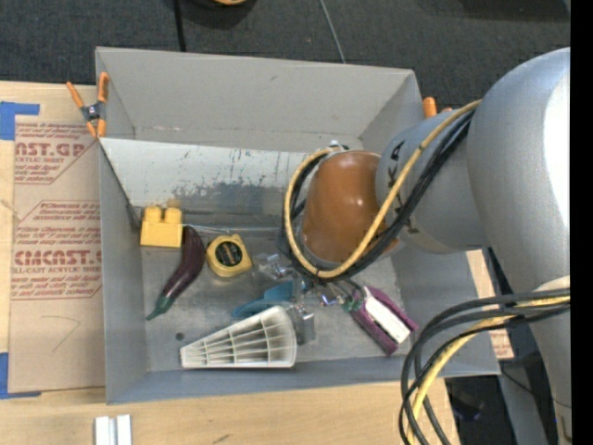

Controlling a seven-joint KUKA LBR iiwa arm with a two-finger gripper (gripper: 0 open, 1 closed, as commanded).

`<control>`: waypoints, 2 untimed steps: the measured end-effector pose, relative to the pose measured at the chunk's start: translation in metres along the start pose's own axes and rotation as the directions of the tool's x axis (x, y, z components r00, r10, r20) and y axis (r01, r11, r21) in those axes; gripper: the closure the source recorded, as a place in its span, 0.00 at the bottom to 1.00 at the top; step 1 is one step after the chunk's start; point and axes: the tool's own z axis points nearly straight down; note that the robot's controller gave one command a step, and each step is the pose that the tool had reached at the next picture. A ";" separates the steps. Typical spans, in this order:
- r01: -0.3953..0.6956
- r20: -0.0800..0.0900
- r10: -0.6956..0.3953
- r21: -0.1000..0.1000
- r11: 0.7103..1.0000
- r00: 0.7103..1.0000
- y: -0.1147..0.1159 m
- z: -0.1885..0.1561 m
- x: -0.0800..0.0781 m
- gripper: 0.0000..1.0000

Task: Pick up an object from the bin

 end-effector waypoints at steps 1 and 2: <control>-0.012 0.076 0.010 0.028 1.000 0.997 0.010 -0.009 0.047 1.00; 0.001 0.068 -0.002 0.028 1.000 0.998 0.009 -0.009 0.044 1.00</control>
Offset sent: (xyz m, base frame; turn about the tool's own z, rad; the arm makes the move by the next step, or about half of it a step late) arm 0.0000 0.0000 0.0000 0.0000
